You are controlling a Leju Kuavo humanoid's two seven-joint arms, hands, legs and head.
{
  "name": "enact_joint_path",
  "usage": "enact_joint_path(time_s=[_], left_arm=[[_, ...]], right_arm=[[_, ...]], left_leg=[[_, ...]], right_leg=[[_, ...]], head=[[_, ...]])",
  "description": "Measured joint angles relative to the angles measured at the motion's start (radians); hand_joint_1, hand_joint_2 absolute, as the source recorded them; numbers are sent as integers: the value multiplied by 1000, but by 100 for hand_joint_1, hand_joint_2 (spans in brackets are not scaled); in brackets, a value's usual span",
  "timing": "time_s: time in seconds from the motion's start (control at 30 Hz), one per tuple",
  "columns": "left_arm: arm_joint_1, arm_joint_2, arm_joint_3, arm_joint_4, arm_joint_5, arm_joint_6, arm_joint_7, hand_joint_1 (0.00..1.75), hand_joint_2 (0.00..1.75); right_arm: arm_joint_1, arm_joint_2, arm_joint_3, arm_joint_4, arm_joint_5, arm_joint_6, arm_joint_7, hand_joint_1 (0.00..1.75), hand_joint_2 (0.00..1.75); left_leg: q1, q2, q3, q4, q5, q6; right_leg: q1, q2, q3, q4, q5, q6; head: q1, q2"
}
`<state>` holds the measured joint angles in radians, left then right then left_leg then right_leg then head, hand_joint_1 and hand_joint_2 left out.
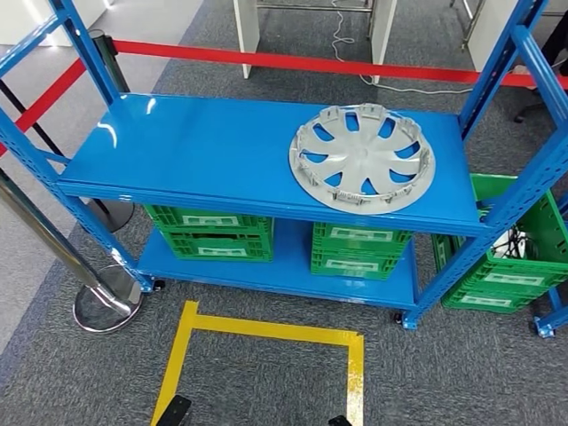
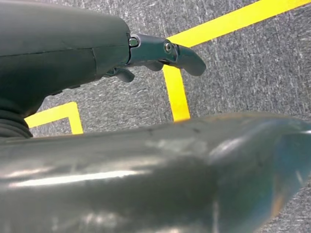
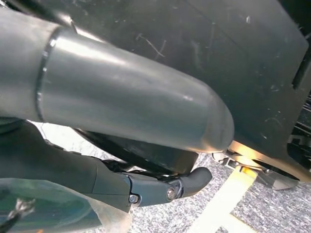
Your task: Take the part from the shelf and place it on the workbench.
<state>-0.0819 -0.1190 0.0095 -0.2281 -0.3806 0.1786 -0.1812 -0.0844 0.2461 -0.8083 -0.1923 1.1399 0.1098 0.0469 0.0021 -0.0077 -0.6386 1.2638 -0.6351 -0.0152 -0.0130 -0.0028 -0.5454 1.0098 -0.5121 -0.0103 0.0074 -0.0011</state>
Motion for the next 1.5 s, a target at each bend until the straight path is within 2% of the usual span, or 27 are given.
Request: enact_joint_path(time_s=[0.03,0.07,0.13,0.17,0.2,0.23,0.37,0.43,0.5,0.53,0.57,0.6,0.67,0.7,0.73,0.83,0.87,0.93,1.0,1.07,1.1,1.17,1.23,1.37,1.4,1.43,1.5], left_arm=[[2,0,0,0,-1,0,0,0,0],[4,0,0,0,-2,0,0,0,0],[5,1,0,0,-5,0,0,0,0],[4,1,0,0,-5,0,0,0,0],[3,1,0,1,-6,-1,0,0,0],[2,1,0,1,-6,-1,0,0,0],[4,1,1,1,-7,-3,2,0,0],[3,0,2,1,-8,-3,2,0,0],[2,0,2,1,-10,-3,2,0,0],[3,0,2,1,-10,-3,2,0,0],[4,0,2,1,-10,-3,2,0,0],[4,0,2,1,-10,-3,2,0,0],[5,-1,2,1,-11,-3,2,0,0],[5,-1,2,1,-11,-3,2,0,0],[4,-1,3,2,-11,-3,2,0,0],[3,-2,3,2,-12,-4,2,0,0],[3,-2,3,2,-13,-4,1,0,0],[-1,-1,3,2,-13,-3,1,0,0],[0,-1,3,2,-13,-3,1,0,0],[3,-1,3,2,-13,-3,1,0,0],[4,-1,3,2,-13,-3,1,0,0],[4,0,3,2,-13,-3,1,0,0],[4,-1,3,2,-12,-3,1,0,0],[6,-2,3,3,-10,-3,2,0,0],[5,-2,3,2,-10,-3,2,0,0],[3,-2,3,2,-10,-3,2,0,0],[1,-2,3,2,-10,-3,2,0,0]], right_arm=[[1,0,0,0,0,0,1,0,0],[1,0,0,0,0,0,2,0,0],[1,0,0,0,0,0,4,0,0],[1,0,0,0,0,0,6,0,0],[1,0,0,0,0,0,6,0,0],[2,0,0,0,0,0,7,0,0],[2,-1,0,0,1,0,8,0,0],[0,-1,0,0,0,0,8,0,0],[-2,-1,0,0,0,0,6,0,0],[-2,-2,0,-1,-1,0,5,0,0],[-2,-2,0,-1,-1,0,5,0,0],[-2,-2,0,-1,-1,0,5,0,0],[-1,-3,0,-1,0,0,7,0,0],[0,-3,0,0,0,1,7,0,0],[1,-3,0,0,0,1,7,0,0],[3,-3,0,0,0,3,6,0,0],[2,-2,0,0,0,4,6,0,0],[1,-2,0,0,0,4,7,0,0],[2,-2,0,0,0,4,7,0,0],[3,-2,0,0,0,4,7,0,0],[4,-2,0,0,0,4,7,0,0],[4,-2,0,0,0,4,8,0,0],[5,-2,0,0,0,4,8,0,0],[4,-3,0,0,0,4,8,0,0],[3,-3,0,0,0,4,8,0,0],[1,-3,0,0,0,4,8,0,0],[-1,-3,0,0,0,4,7,0,0]], left_leg=[[4,0,-30,38,3,-3],[8,0,-42,36,27,-5],[11,2,-14,-71,122,-6],[9,3,8,-132,156,-5],[7,4,29,-185,172,-1],[4,5,42,-215,174,4],[4,4,69,-243,154,33],[4,4,83,-249,148,45],[-1,5,90,-249,138,54],[-4,5,96,-249,132,56],[-7,4,105,-249,125,58],[-10,2,117,-249,117,59],[-14,0,140,-249,98,57],[-15,-1,147,-249,90,55],[-16,-1,150,-249,83,50],[-16,1,153,-239,78,35],[-16,1,146,-216,82,29],[-12,2,90,-117,73,16],[-4,3,10,4,25,3],[3,3,-40,45,-6,-5],[5,3,-43,21,12,-7],[8,4,-17,-99,111,-6],[6,7,7,-196,166,2],[4,6,27,-227,178,33],[5,6,35,-229,176,40],[6,5,43,-231,174,46],[4,5,51,-232,164,54]], right_leg=[[-1,1,8,0,-6,1],[-2,2,17,0,-13,3],[-5,4,39,0,-28,11],[-5,5,47,-1,-37,17],[-5,5,51,-2,-44,24],[-4,4,53,-6,-49,32],[-4,2,64,10,-57,55],[-2,3,13,99,-96,59],[2,3,-75,231,-143,60],[3,3,-110,272,-150,58],[5,3,-129,280,-135,55],[6,3,-130,250,-99,50],[10,3,-100,130,-4,36],[13,2,-90,78,17,30],[16,1,-82,48,32,23],[17,3,-66,27,37,11],[14,3,-57,21,37,7],[8,1,-36,9,32,0],[5,1,-19,6,19,-4],[3,4,0,6,4,-4],[2,6,12,6,-5,-2],[0,8,33,5,-23,4],[2,9,44,6,-40,17],[3,10,61,20,-50,46],[3,10,49,42,-57,50],[3,9,25,85,-72,52],[4,9,-53,207,-122,56]], head=[[0,0],[0,0],[0,0],[-1,0],[-3,0],[-4,0],[-1,0],[3,0],[7,0],[7,0],[7,0],[8,0],[7,0],[5,0],[4,0],[1,0],[1,0],[-1,0],[-3,0],[-3,0],[-3,0],[-3,0],[-4,0],[-2,0],[1,0],[4,0],[11,0]])
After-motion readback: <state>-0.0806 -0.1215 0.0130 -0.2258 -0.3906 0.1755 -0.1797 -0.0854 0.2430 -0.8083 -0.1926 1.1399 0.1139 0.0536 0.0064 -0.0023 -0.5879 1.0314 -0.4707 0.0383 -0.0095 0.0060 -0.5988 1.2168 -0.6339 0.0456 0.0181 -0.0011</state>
